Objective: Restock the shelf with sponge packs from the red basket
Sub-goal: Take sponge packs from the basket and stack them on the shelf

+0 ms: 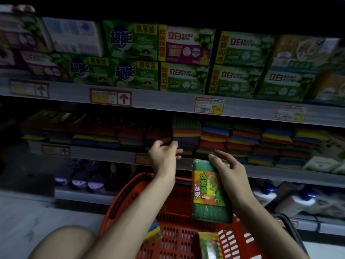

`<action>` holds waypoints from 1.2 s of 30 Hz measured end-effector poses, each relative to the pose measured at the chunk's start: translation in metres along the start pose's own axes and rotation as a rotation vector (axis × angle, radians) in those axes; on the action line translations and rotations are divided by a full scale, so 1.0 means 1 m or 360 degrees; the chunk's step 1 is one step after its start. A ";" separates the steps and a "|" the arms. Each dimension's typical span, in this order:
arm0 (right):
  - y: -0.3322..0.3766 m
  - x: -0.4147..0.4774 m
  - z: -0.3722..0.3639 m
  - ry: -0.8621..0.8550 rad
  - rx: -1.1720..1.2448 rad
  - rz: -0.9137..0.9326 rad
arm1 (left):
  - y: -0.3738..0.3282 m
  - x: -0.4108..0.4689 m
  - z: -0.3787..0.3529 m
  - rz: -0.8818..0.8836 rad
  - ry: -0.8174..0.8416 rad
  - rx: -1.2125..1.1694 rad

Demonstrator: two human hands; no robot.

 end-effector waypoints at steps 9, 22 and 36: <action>-0.004 -0.007 0.003 0.0014 -0.0003 -0.0043 | 0.007 0.003 -0.007 0.0171 0.0033 -0.0244; -0.006 -0.012 0.002 0.0053 0.0009 -0.0089 | 0.003 0.018 -0.002 0.0210 -0.0101 -0.0153; -0.004 -0.014 0.008 0.0035 0.0020 -0.0106 | -0.002 0.007 0.000 0.0099 -0.0123 -0.0025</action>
Point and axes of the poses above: each hand's wrist, its own x-axis towards the middle knuckle, its own z-axis out of the back of the hand, y = z × x, the point moved 10 cm from there along x, towards the middle knuckle, and after that the axes turned 11 degrees about z, right-handed, at the moved point
